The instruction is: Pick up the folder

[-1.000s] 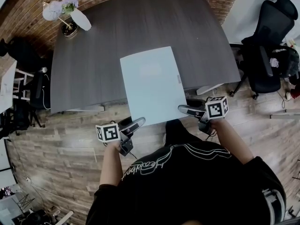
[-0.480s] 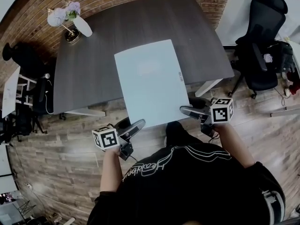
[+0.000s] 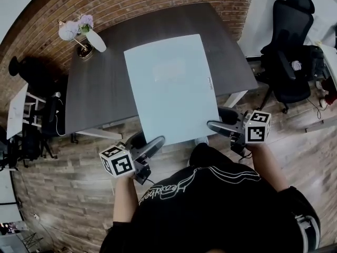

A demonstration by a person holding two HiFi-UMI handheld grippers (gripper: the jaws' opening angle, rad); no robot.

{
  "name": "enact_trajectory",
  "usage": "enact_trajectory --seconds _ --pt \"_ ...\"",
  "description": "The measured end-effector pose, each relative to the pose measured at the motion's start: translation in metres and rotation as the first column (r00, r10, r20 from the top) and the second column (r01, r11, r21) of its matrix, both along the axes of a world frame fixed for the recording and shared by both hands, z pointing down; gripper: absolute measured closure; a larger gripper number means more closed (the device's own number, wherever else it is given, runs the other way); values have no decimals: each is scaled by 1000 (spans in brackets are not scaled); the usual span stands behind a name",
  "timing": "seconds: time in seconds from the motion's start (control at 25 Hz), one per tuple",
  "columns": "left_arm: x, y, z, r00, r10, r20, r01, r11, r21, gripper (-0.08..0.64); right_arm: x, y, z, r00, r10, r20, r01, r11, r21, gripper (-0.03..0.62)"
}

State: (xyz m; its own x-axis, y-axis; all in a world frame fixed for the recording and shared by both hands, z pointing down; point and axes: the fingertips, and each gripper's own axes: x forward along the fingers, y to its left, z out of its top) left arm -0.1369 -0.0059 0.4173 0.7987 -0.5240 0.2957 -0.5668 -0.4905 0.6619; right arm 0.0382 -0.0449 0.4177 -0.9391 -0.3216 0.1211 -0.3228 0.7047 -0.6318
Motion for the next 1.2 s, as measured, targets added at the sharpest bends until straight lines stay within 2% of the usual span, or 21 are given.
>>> enact_trajectory --seconds 0.36,0.64,1.2 --pt "14 -3 -33 999 -30 30 28 997 72 212 13 -6 -33 1000 -12 15 11 998 66 311" --pt "28 3 -50 996 -72 45 67 993 97 212 25 -5 -45 999 -47 14 46 997 67 311" --pt "58 42 -51 992 -119 44 114 988 108 212 53 27 -49 997 -68 30 65 994 90 311"
